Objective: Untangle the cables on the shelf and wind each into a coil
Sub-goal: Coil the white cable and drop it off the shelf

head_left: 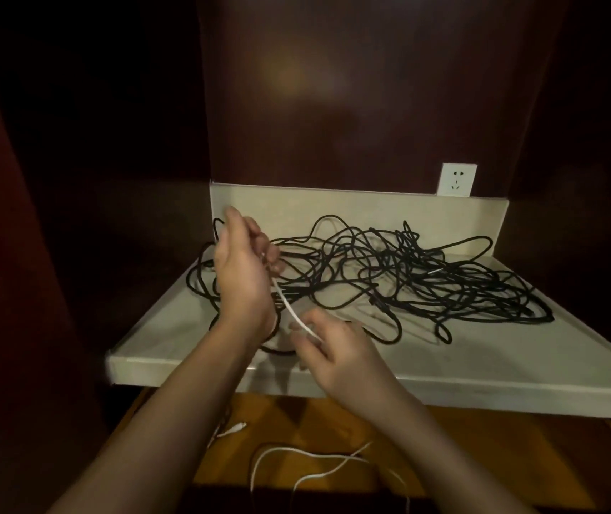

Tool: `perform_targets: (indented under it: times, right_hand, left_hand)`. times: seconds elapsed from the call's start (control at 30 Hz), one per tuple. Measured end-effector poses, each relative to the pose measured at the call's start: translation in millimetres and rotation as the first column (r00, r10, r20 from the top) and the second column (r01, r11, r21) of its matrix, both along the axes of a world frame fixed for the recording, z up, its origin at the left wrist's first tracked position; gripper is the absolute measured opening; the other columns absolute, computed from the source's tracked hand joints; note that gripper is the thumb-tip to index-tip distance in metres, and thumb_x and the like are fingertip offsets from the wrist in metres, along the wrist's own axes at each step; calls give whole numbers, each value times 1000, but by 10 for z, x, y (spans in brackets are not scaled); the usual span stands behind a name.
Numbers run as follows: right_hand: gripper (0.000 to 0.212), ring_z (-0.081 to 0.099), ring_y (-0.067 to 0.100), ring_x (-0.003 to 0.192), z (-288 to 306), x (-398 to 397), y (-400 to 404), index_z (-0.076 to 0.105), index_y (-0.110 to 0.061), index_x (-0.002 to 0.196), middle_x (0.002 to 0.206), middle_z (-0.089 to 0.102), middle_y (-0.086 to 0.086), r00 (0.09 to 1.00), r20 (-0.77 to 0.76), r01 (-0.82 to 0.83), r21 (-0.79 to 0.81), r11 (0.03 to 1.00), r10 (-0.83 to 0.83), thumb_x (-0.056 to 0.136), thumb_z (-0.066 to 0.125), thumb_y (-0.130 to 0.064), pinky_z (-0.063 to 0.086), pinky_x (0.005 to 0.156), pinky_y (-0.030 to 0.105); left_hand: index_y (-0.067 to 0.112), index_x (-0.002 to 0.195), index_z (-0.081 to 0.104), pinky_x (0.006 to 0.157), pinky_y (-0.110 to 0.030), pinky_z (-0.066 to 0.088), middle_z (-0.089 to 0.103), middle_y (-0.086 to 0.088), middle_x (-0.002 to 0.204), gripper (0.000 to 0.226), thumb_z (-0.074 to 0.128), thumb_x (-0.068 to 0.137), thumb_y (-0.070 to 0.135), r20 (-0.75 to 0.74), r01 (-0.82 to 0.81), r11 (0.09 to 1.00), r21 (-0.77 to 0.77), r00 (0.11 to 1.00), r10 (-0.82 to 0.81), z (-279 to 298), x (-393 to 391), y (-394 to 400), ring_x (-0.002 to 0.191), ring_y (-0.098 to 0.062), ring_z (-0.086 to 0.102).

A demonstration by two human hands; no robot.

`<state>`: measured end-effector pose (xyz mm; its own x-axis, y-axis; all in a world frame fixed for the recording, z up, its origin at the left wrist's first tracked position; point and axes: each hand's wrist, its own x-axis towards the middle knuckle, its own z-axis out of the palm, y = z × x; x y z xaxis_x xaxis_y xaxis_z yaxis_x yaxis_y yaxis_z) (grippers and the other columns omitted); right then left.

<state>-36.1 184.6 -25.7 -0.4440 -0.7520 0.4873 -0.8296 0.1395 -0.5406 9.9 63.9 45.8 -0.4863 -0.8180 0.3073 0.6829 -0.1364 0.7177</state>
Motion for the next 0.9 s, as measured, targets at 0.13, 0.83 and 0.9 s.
perform_targets:
  times: [0.13, 0.83, 0.9]
  right_hand:
    - [22, 59, 18, 78, -6, 121, -26, 58, -20, 106, 83, 61, -5, 980, -185, -65, 38, 997, 71, 104, 41, -34, 50, 69, 42]
    - [20, 50, 6, 58, 1102, -292, 142, 56, -1, 107, 84, 55, 11, 917, 277, -251, -157, 955, 287, 92, 66, -8, 40, 51, 17]
    - [19, 43, 6, 48, 1022, -345, 125, 57, -3, 102, 73, 54, 5, 936, 277, -153, -238, 959, 218, 93, 67, -17, 33, 43, 20]
  left_hand:
    - [27, 80, 47, 54, -28, 32, 42, 15, 63, 33, 30, 105, 40, -14, -289, 737, -612, 935, 355, 0, 21, -269, 56, -6, 37]
    - [7, 95, 63, 56, -23, 34, 51, -4, 73, 5, 59, 92, 6, 700, 820, 438, -369, 555, -449, 200, 266, -360, 63, -14, 44]
    - [6, 104, 71, 59, -24, 43, 64, -12, 83, 23, 58, 85, 5, 577, 789, 534, -303, 598, -556, 203, 263, -382, 69, -16, 58]
